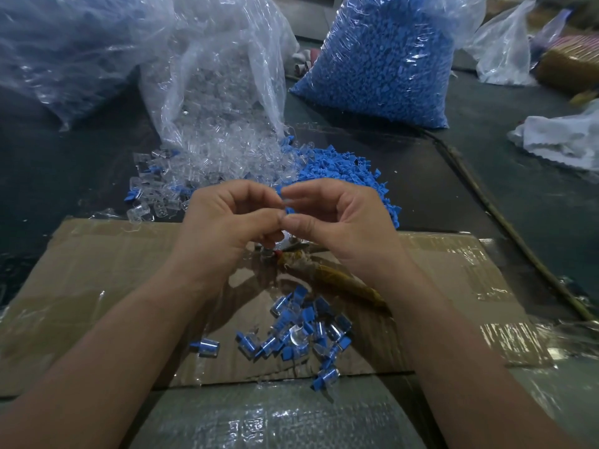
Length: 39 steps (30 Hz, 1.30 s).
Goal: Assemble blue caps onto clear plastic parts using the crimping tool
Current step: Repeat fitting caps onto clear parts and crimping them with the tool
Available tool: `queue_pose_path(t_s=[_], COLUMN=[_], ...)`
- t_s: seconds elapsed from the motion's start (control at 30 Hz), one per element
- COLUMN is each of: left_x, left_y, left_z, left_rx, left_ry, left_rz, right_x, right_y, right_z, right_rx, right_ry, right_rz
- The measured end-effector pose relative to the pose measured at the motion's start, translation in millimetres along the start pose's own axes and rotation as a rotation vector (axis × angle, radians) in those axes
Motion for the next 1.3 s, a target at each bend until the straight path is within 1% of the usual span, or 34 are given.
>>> queue_pose_path(t_s=[0.07,0.17,0.47,0.73,0.93,1.3], left_x=[-0.8,0.7,5.2,6.5,6.0,5.9], left_y=[0.3,0.3,-1.3,-2.6,-3.7,-3.3], left_z=[-3.2,-4.6,-10.6,-10.1,-12.6,-11.5], left_rx=[-0.032,-0.063,-0.115,-0.13,-0.161,-0.183], left_ry=[-0.013,-0.071,-0.25,-0.233,-0.224,-0.254], left_rz=[0.001,-0.022,-0.08,-0.1,-0.078,-0.057], right_x=[1.1,0.0,-9.6,-11.2,-10.7,-11.3], right_y=[-2.0,-3.7,-1.1,-2.5,-2.3,-3.3], right_z=[-4.5,-8.5,-5.4,-5.0,-3.7,-6.0], right_rx=[-0.047,-0.117,-0.167,-0.187,-0.182,-0.233], right_ry=[0.015,-0.019,0.0,-0.025,-0.048,-0.059], right_rz=[-0.011,0.04,0.098,0.118,0.113,0.122])
Point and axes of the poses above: each hand's wrist, its own y-axis towards the middle knuckle, its own x-axis out of the palm, z = x × y, the point moved 8 cm from there along y, towards the middle knuckle, and after that the axes turned 14 degrees about x, right-handed, at the moved point
